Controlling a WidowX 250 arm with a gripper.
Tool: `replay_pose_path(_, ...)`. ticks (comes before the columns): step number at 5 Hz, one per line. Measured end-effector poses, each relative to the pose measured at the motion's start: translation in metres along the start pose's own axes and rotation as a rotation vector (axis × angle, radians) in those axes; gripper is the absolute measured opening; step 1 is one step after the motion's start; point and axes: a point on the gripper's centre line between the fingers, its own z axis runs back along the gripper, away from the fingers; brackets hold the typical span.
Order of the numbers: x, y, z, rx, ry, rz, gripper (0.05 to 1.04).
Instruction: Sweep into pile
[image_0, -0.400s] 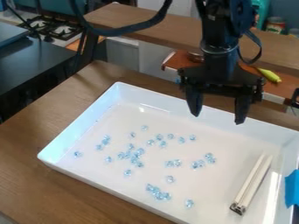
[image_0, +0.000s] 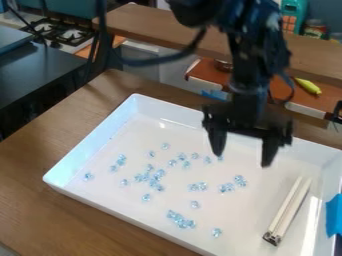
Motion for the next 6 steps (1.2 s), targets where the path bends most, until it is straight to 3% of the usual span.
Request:
replay_pose_path(3, 0.016, -0.020, -0.048, -0.002, 0.032, 0.012, 1.001)
replay_pose_path(6, 0.030, -0.028, -0.072, 0.004, 0.055, 0.020, 1.001)
